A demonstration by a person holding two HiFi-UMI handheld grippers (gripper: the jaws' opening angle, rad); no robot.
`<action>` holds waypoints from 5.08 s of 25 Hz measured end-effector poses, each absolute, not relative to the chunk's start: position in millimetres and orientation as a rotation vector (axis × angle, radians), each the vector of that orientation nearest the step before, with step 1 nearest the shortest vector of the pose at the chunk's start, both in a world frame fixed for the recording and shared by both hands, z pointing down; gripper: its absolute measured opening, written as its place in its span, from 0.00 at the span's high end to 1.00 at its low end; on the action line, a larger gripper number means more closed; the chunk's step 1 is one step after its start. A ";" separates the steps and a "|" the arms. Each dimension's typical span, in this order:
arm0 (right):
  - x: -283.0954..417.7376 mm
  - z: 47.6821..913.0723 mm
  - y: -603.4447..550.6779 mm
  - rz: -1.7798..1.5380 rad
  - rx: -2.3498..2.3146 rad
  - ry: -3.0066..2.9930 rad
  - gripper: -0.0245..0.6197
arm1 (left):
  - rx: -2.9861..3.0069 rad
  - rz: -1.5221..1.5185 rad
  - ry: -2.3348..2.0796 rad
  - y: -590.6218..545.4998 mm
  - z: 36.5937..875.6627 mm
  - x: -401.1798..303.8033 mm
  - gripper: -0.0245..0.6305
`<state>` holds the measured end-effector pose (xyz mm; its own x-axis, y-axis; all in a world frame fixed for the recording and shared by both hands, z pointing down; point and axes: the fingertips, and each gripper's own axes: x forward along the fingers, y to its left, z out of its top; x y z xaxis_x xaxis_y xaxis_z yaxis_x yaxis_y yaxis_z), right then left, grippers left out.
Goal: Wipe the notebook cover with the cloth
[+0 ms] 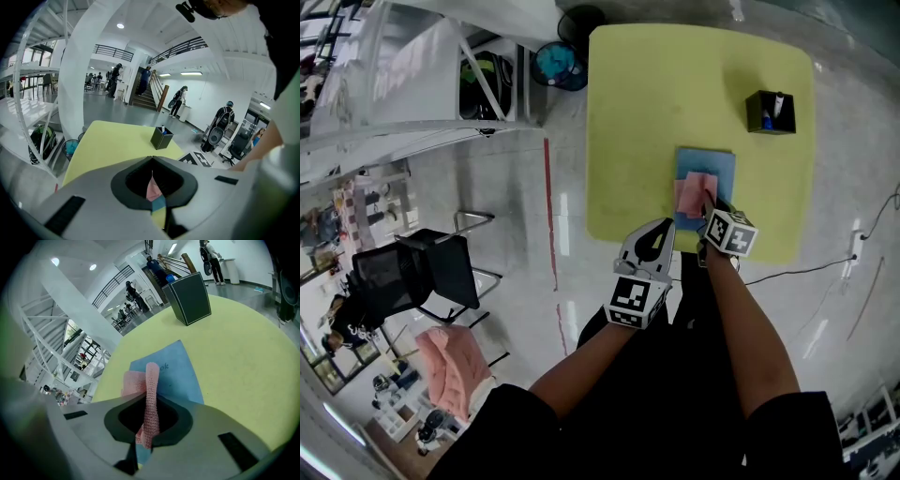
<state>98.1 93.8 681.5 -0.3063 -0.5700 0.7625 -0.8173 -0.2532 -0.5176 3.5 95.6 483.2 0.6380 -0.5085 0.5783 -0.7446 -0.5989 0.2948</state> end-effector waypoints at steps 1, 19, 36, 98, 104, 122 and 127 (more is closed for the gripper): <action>99.3 681.6 93.8 1.589 1.696 -1.758 0.90 | 2.338 0.606 -0.976 95.8 484.4 4.5 0.94; 127.2 682.1 106.4 1.593 1.663 -1.759 0.90 | 2.369 0.632 -0.923 100.8 484.4 41.2 0.94; 156.4 694.4 118.4 1.589 1.686 -1.771 0.90 | 2.374 0.652 -0.891 111.8 491.3 69.3 0.94; 6.0 627.7 113.4 1.689 1.561 -1.874 0.90 | 2.378 0.586 -0.961 75.7 469.2 -70.0 0.94; 9.5 656.9 120.1 1.674 1.560 -1.802 0.90 | 2.330 0.588 -0.948 77.0 480.5 -79.1 0.94; 12.8 685.7 129.8 1.576 1.455 -1.781 0.90 | 2.281 0.619 -0.977 58.2 503.1 -81.7 0.94; 18.4 697.8 136.9 1.516 1.473 -1.781 0.90 | 2.286 0.626 -0.984 61.7 504.0 -77.3 0.94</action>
<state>18.4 136.9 697.8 -0.3816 -0.4605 0.8015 -0.8647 -0.1285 -0.4855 -77.3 61.7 504.0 0.6202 -0.4951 0.6085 -0.7607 -0.5688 0.3126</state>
